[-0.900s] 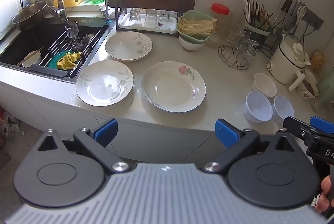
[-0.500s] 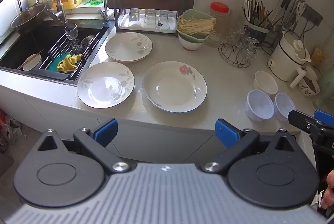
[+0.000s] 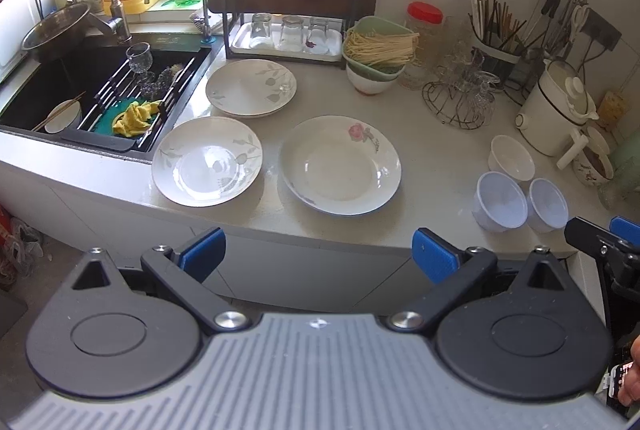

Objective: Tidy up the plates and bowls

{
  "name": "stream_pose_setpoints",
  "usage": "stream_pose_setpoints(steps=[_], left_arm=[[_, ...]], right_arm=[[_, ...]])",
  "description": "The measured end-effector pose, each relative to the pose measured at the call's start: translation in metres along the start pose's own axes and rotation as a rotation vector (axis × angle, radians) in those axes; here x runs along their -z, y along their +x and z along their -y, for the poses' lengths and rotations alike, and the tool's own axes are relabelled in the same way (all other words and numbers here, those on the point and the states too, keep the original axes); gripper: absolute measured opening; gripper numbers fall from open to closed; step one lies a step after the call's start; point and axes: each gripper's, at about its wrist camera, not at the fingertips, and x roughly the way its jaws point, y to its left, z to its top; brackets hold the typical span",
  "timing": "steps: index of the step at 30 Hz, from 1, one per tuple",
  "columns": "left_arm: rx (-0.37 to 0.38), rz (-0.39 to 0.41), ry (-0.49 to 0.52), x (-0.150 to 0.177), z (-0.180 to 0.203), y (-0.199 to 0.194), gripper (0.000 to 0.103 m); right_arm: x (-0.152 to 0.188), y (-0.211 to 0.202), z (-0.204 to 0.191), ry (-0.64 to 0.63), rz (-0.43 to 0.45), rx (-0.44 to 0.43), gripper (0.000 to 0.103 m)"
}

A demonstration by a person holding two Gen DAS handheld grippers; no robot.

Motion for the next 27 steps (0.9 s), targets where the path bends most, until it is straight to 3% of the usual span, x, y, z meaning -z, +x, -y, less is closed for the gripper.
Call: stream_pose_setpoints(steps=[11,27], left_arm=[[0.029,-0.017,0.043,-0.012,0.008,0.004,0.101],[0.013,-0.006,0.084,-0.021,0.011,0.004,0.101]], right_arm=[[0.001,-0.004,0.003,0.023,0.010,0.024,0.103],[-0.012,-0.007,0.010,0.064,0.029,0.021,0.103]])
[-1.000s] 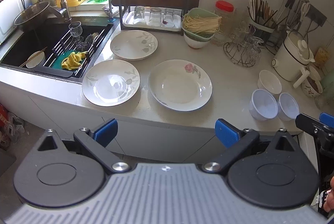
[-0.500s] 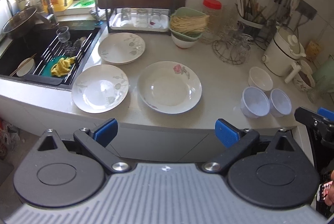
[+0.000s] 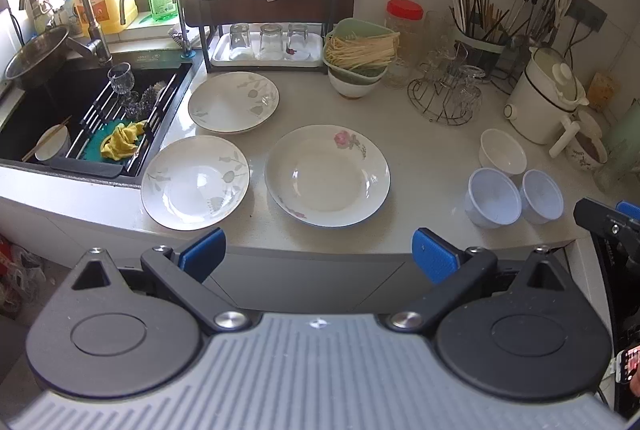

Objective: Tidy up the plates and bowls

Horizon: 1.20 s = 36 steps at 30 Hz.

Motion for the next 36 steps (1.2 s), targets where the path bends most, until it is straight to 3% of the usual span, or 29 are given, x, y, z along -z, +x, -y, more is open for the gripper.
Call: stream_pose_setpoints(steps=[13,36], left_arm=[[-0.024,0.001,-0.012,0.003,0.001,0.009,0.101],[-0.046,-0.017,-0.051,0.011,0.005,0.015,0.101]], right_arm=[[0.006,0.004,0.001,0.022,-0.015,0.030,0.103],[0.015,0.003,0.007,0.022,-0.008,-0.001,0.103]])
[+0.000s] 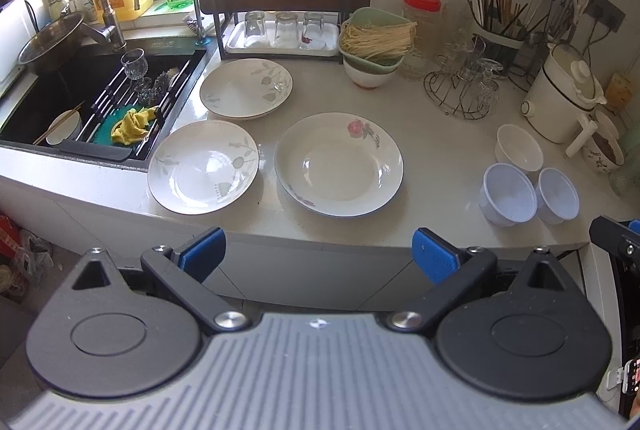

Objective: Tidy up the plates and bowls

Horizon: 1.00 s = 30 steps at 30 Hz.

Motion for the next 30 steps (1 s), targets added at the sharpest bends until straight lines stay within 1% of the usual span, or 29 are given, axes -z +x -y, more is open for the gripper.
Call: stream_pose_setpoints(steps=[5,13,16,21,25,27,30], left_arm=[[0.003,-0.015,0.019,0.005,0.013,0.002,0.101],[-0.010,-0.018,-0.010,0.013,0.028,0.005,0.101],[0.000,0.007,-0.015,0.017,0.032,0.002,0.101],[-0.031,0.030,-0.016,0.026,0.040,-0.003,0.101],[-0.025,0.005,-0.029,0.034,0.043,0.002,0.101],[-0.025,0.008,-0.025,0.035,0.043,0.004,0.101],[-0.016,0.008,-0.016,0.030,0.042,0.009,0.101]], right_arm=[[0.004,0.001,0.008,0.003,-0.004,-0.014,0.103],[0.007,0.003,0.015,-0.013,-0.007,-0.016,0.103],[0.010,0.005,0.020,-0.012,-0.012,-0.040,0.103],[0.019,0.006,0.033,-0.011,-0.037,-0.057,0.103],[0.027,0.004,0.041,-0.007,-0.035,-0.063,0.103],[0.030,0.004,0.043,0.001,-0.047,-0.073,0.103],[0.033,0.005,0.042,0.004,-0.042,-0.079,0.103]])
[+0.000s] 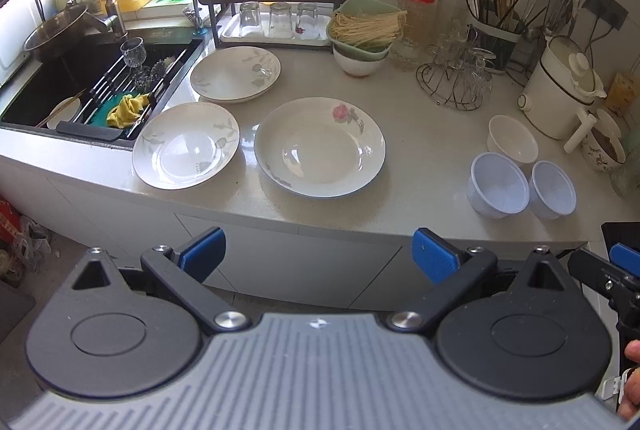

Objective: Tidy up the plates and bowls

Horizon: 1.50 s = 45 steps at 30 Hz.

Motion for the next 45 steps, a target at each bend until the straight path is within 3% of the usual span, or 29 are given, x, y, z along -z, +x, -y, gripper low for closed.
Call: stream_pose_setpoints(steps=[10,25,33,37,45], left_arm=[[0.060,-0.017,0.053,-0.023,-0.036,0.036,0.101],[0.135,-0.071,0.107,-0.079,-0.137,0.096,0.101],[0.178,-0.090,0.087,-0.101,-0.196,0.130,0.101],[0.157,-0.086,0.097,-0.107,-0.229,0.147,0.101],[0.186,-0.097,0.086,-0.115,-0.298,0.187,0.100]], right_arm=[[0.002,0.021,-0.023,0.037,0.016,0.032,0.103],[-0.010,0.083,-0.115,0.047,0.022,0.100,0.103],[-0.019,0.132,-0.164,0.018,-0.023,0.079,0.095],[-0.020,0.155,-0.191,0.006,-0.040,0.060,0.090],[-0.011,0.208,-0.237,0.059,-0.069,0.063,0.085]])
